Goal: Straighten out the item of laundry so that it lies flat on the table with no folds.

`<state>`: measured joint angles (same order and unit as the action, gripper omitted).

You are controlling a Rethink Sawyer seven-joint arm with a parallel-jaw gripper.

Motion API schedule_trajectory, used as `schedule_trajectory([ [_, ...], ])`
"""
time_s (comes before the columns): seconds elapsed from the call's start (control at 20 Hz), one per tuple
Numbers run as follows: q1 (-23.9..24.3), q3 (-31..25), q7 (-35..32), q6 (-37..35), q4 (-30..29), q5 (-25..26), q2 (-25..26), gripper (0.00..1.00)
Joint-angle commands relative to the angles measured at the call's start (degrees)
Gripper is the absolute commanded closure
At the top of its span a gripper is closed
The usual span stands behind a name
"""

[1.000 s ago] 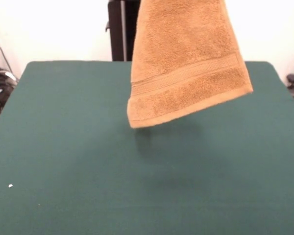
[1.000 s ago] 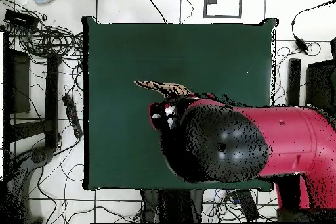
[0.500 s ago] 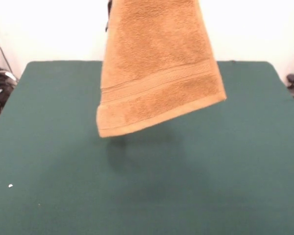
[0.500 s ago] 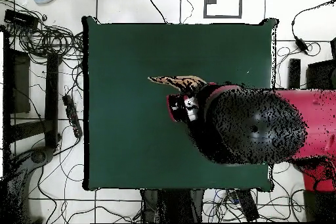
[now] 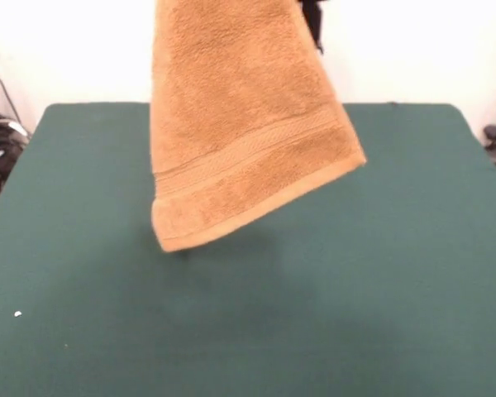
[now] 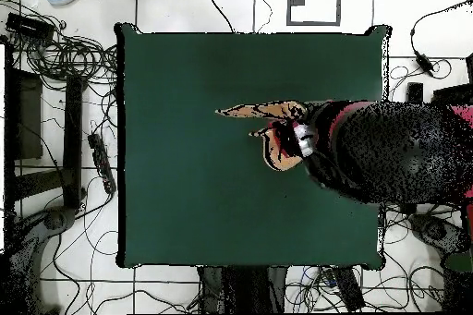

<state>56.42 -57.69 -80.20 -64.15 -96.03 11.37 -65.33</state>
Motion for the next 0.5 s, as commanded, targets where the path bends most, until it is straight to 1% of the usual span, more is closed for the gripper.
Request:
schedule_trajectory([
  [0.05, -1.07, -3.14, 20.79, -10.69, 6.11, 4.38, 4.6, 1.0],
  [0.2, -1.67, -2.93, 21.72, -13.43, 8.95, 5.6, 4.77, 1.0],
  [0.5, 0.45, -4.67, 16.86, -3.96, -0.86, 4.87, 2.71, 1.0],
])
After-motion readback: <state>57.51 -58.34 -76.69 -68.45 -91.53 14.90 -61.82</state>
